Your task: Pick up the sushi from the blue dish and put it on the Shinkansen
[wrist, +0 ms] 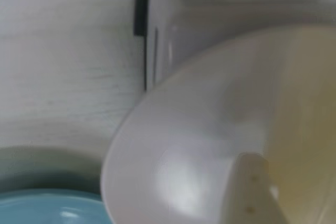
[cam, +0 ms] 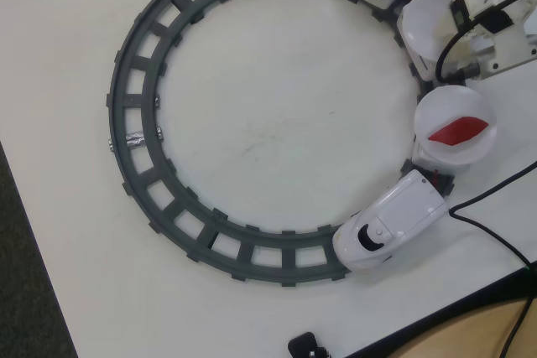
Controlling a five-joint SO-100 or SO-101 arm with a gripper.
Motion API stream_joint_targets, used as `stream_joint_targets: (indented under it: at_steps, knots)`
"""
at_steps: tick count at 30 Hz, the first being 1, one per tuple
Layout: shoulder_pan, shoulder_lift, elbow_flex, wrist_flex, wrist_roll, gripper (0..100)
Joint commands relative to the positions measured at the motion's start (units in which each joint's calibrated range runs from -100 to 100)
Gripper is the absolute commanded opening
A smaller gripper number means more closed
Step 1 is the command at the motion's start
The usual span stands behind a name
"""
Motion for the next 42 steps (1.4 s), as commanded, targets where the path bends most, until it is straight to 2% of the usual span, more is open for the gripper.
stream_joint_targets:
  at_steps: [1, 6, 16, 24, 27, 33, 38, 40, 42]
  knots:
    - [0.0, -0.9, -0.3, -0.1, -0.3, 2]
    - [0.0, -1.3, -0.4, 3.3, -0.7, 4]
    - [-0.6, -1.5, -0.9, 8.1, -0.7, 23]
    - [-0.6, -6.4, -1.5, 8.4, -1.0, 30]
    - [-0.7, -11.5, -5.8, 8.0, -5.7, 29]
    - [0.9, -21.4, -12.2, 8.2, -21.0, 29]
    - [11.9, -33.4, -7.1, 8.0, -33.8, 29]
    - [17.1, -39.7, -2.0, 8.1, -36.4, 29]
    - [22.1, -46.4, 5.5, 8.4, -36.4, 29]
